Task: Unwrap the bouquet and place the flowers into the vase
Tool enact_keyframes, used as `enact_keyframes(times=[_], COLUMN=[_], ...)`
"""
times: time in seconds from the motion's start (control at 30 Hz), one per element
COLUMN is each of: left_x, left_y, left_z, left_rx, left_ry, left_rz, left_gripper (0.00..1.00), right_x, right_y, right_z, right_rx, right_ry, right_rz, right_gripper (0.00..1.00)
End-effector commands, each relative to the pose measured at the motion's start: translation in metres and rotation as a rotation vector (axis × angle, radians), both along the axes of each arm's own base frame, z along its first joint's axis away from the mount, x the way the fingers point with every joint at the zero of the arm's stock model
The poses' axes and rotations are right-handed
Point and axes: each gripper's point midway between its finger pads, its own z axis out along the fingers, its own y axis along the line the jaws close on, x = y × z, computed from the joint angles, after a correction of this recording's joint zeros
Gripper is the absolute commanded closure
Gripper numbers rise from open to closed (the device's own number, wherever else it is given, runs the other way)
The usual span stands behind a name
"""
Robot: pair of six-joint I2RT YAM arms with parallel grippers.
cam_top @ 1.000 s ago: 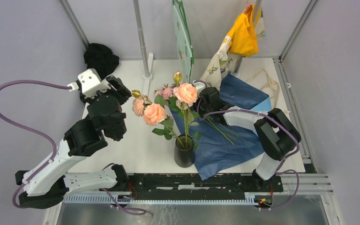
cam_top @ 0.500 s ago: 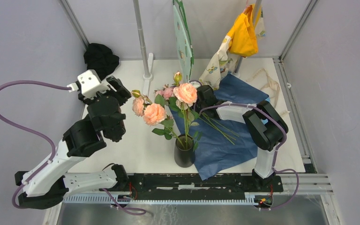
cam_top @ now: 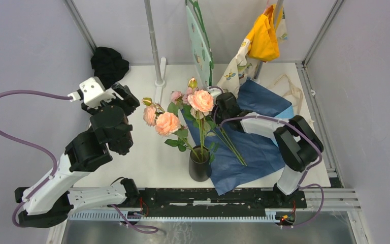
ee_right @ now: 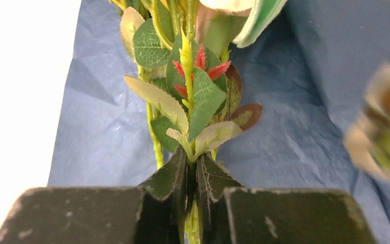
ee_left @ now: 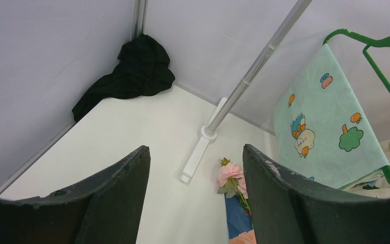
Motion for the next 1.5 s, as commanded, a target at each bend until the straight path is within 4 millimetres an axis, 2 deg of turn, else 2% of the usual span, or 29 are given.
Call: enact_keyframes(times=[0.0,0.1,0.3,0.4,0.47,0.57,0.63,0.73,0.9,1.0,1.1,1.23,1.4,1.47], left_x=[0.0,0.001,0.004,0.007,0.011,0.014,0.016,0.011,0.002,0.0,-0.001,-0.003,-0.003,-0.003], left_y=[0.0,-0.002,-0.01,-0.016,-0.023,-0.033,-0.035,-0.024,-0.007,-0.004,-0.001,0.003,0.005,0.005], left_z=[0.005,0.005,0.004,0.004,0.003,0.002,0.001,0.002,0.004,0.004,0.005,0.006,0.005,0.004], left_rx=[-0.068,-0.07,-0.07,-0.067,-0.066,-0.064,-0.063,-0.086,-0.134,-0.14,-0.135,-0.135,-0.134,-0.13], left_ry=[-0.035,-0.034,-0.031,-0.03,-0.028,-0.022,-0.02,-0.029,-0.054,-0.057,-0.057,-0.06,-0.061,-0.059], left_rz=[0.023,0.017,-0.007,-0.022,-0.039,-0.065,-0.065,-0.023,-0.002,-0.004,0.004,0.02,0.028,0.03], left_gripper=[0.27,0.27,0.27,0.27,0.27,0.27,0.27,0.27,0.27,0.27,0.27,0.27,0.27,0.27], right_x=[-0.012,-0.034,-0.088,-0.111,-0.121,-0.134,-0.143,-0.158,-0.188,-0.209,-0.234,-0.263,-0.279,-0.278], right_y=[-0.016,-0.032,-0.07,-0.08,-0.082,-0.083,-0.081,-0.084,-0.103,-0.105,-0.097,-0.084,-0.07,-0.063], right_z=[0.054,0.063,0.064,0.078,0.096,0.138,0.176,0.24,0.35,0.399,0.438,0.471,0.497,0.503], right_rx=[0.059,0.057,0.09,0.131,0.171,0.258,0.341,0.468,0.666,0.793,0.932,1.094,1.239,1.261], right_ry=[-0.097,-0.1,-0.102,-0.116,-0.139,-0.202,-0.273,-0.423,-0.75,-0.901,-1.003,-1.052,-1.034,-1.015], right_rz=[-0.036,-0.04,-0.059,-0.046,-0.029,-0.006,0.023,0.067,0.115,0.184,0.312,0.497,0.66,0.696], right_gripper=[1.0,1.0,1.0,1.0,1.0,1.0,1.0,1.0,1.0,1.0,1.0,1.0,1.0,1.0])
